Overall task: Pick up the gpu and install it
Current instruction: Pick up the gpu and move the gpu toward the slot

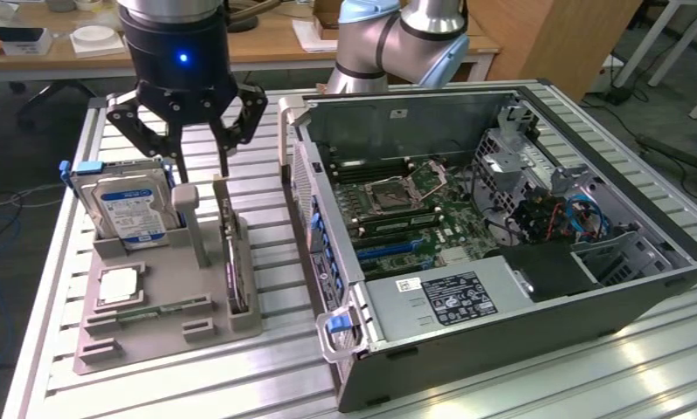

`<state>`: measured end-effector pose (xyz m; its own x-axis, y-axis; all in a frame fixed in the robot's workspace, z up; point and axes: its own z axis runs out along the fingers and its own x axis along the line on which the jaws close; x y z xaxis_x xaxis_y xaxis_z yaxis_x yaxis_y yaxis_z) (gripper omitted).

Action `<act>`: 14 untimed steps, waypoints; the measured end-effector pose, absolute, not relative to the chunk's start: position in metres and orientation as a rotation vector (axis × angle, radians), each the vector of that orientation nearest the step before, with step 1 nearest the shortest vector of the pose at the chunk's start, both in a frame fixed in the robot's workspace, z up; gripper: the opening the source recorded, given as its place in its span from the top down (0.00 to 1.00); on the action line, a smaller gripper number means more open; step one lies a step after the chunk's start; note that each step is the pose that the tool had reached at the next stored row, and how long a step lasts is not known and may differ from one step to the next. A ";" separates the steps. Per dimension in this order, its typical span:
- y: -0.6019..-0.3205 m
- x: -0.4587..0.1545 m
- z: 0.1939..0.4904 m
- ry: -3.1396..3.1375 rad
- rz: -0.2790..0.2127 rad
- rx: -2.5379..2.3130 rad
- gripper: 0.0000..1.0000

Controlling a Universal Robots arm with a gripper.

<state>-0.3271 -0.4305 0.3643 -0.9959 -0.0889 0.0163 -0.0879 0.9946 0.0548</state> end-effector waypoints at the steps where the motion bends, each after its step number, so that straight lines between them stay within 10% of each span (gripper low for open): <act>1: -0.431 -0.327 0.363 -3.118 -0.084 0.138 0.53; 14: -0.431 -0.327 0.337 -3.118 -0.084 0.138 0.53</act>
